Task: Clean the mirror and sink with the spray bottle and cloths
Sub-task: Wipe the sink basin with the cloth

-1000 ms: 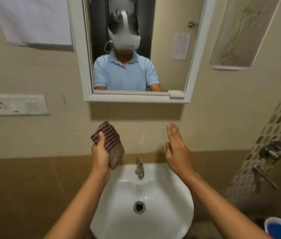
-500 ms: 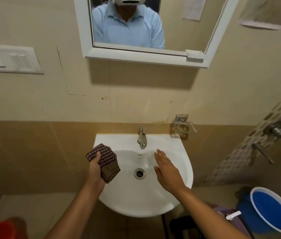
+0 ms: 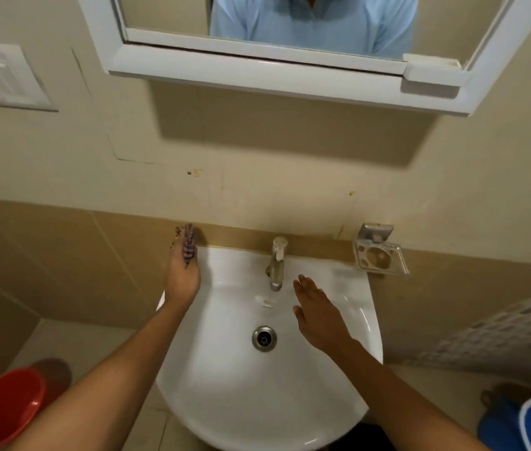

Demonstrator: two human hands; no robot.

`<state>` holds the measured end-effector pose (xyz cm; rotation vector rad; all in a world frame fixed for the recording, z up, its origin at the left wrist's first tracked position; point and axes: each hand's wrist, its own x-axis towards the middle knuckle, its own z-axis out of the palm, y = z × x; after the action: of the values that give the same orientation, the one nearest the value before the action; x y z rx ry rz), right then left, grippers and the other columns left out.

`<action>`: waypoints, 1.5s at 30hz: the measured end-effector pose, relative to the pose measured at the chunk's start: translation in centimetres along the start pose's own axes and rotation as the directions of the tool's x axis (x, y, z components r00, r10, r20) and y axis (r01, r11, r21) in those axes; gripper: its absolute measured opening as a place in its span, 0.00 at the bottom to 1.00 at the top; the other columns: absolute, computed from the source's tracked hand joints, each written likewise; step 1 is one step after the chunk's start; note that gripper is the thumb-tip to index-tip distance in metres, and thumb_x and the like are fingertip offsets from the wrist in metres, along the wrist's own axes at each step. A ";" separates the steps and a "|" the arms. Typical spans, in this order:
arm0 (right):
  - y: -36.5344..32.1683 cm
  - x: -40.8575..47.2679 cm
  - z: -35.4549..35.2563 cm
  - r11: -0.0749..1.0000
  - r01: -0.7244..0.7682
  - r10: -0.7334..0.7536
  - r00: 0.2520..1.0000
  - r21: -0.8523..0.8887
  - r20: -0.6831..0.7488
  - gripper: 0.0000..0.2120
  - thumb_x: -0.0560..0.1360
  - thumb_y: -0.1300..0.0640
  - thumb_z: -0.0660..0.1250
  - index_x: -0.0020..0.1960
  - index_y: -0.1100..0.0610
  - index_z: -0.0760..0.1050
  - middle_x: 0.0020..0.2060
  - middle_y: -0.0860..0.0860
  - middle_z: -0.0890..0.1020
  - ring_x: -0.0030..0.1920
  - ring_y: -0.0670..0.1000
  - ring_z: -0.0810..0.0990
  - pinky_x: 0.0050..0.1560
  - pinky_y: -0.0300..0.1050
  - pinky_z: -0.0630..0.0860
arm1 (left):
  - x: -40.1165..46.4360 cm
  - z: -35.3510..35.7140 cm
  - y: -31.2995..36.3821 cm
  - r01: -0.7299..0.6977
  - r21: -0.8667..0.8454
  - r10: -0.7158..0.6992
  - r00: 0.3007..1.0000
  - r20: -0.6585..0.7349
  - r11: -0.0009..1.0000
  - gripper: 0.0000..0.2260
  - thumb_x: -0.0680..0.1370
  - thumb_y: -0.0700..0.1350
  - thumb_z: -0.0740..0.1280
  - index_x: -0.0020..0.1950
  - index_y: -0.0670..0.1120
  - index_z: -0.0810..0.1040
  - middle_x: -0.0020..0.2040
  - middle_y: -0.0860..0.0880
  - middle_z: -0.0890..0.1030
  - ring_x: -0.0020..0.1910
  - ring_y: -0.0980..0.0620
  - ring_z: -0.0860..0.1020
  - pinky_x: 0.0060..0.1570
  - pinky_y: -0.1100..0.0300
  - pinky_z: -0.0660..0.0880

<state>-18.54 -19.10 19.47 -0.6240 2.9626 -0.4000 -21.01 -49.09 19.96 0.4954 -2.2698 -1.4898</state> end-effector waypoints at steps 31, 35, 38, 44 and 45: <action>4.9 3.7 3.8 0.991 -0.105 0.099 0.992 -0.085 -0.076 0.28 0.75 0.64 0.69 0.73 0.66 0.66 0.72 0.63 0.69 0.73 0.63 0.68 0.70 0.56 0.65 | 0.9 2.9 -6.0 -0.574 0.693 0.084 0.793 0.604 0.436 0.36 0.78 0.66 0.42 0.79 0.45 0.48 0.80 0.44 0.52 0.79 0.45 0.47 0.75 0.41 0.45; 4.1 3.4 3.4 0.985 -0.152 0.147 0.987 -0.081 -0.064 0.27 0.78 0.63 0.64 0.75 0.65 0.62 0.75 0.61 0.64 0.76 0.61 0.61 0.74 0.51 0.56 | 2.1 1.7 -6.2 -0.476 0.733 0.050 0.853 0.520 0.486 0.37 0.77 0.65 0.43 0.78 0.41 0.54 0.78 0.41 0.57 0.78 0.42 0.53 0.74 0.41 0.50; 4.0 2.6 3.1 0.974 -0.213 0.209 0.976 -0.075 -0.054 0.28 0.77 0.65 0.63 0.76 0.64 0.60 0.77 0.60 0.61 0.77 0.60 0.58 0.75 0.54 0.57 | 2.4 0.4 -6.8 -0.421 0.743 0.053 0.884 0.464 0.519 0.39 0.76 0.65 0.43 0.77 0.39 0.56 0.77 0.38 0.58 0.77 0.39 0.56 0.73 0.39 0.53; 3.6 1.0 2.6 0.961 -0.261 0.259 0.965 -0.087 -0.040 0.31 0.77 0.66 0.60 0.78 0.63 0.54 0.78 0.60 0.56 0.79 0.59 0.53 0.77 0.54 0.52 | 0.4 2.5 -6.7 -0.502 0.750 0.096 0.852 0.515 0.431 0.38 0.76 0.64 0.45 0.78 0.39 0.55 0.77 0.38 0.59 0.76 0.37 0.56 0.72 0.36 0.48; 3.4 0.9 2.5 0.960 -0.267 0.265 0.964 -0.087 -0.034 0.32 0.78 0.65 0.60 0.79 0.63 0.52 0.78 0.59 0.54 0.79 0.59 0.51 0.77 0.53 0.51 | 0.0 3.4 -6.5 -0.528 0.738 0.101 0.836 0.540 0.421 0.38 0.76 0.65 0.45 0.78 0.41 0.54 0.77 0.39 0.58 0.77 0.38 0.54 0.73 0.36 0.44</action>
<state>-20.32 -17.02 16.11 -0.2216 3.0417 -0.2505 -22.12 -48.90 12.71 -0.0914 -3.1458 -0.0864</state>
